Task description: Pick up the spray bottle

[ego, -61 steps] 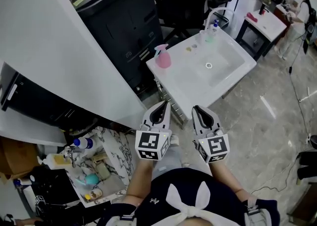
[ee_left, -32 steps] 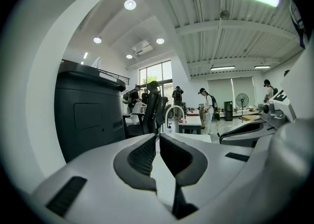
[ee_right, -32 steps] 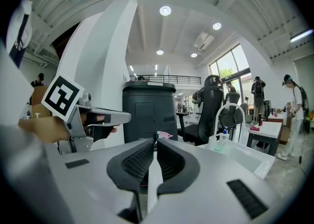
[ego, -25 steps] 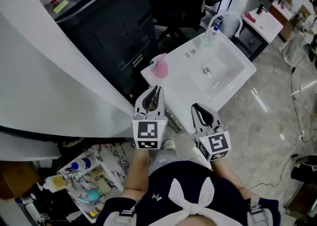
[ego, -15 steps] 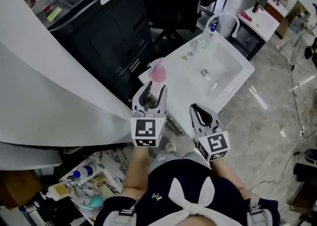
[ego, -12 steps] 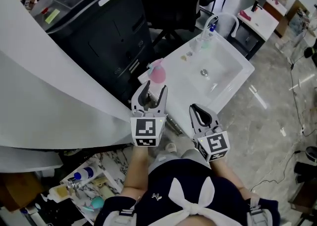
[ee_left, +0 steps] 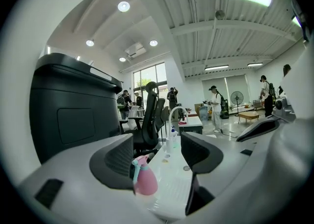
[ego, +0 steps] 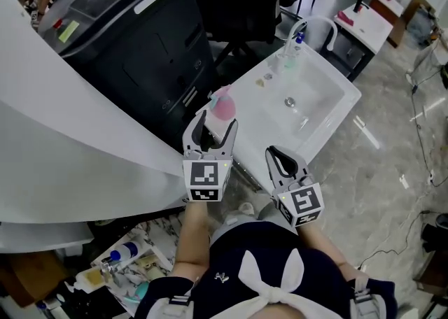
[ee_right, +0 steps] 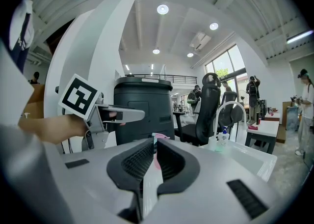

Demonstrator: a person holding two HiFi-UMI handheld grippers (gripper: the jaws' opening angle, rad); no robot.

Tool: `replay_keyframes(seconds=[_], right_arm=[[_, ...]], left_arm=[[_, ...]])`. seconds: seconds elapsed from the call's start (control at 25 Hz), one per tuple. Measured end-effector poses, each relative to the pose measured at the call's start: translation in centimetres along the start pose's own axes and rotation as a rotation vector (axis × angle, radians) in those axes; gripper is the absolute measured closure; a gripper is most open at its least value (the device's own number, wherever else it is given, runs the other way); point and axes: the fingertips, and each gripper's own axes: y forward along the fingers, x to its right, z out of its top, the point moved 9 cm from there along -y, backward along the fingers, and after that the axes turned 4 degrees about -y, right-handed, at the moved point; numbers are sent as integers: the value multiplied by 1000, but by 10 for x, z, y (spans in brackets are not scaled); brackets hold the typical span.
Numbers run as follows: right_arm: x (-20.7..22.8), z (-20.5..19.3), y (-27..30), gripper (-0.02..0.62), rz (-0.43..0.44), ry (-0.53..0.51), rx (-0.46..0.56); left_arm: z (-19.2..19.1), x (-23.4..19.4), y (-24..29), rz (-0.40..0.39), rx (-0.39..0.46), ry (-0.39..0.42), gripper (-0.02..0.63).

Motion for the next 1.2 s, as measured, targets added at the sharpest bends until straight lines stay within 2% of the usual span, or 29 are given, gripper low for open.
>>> replay_keyframes(seconds=[0.48, 1.2], right_arm=[[1, -8, 2, 560, -6, 18, -31], [33, -5, 42, 560, 94, 16, -53]], left_arm=[[-9, -22, 33, -4, -53, -13, 304], [-40, -48, 80, 53, -168, -54, 304]])
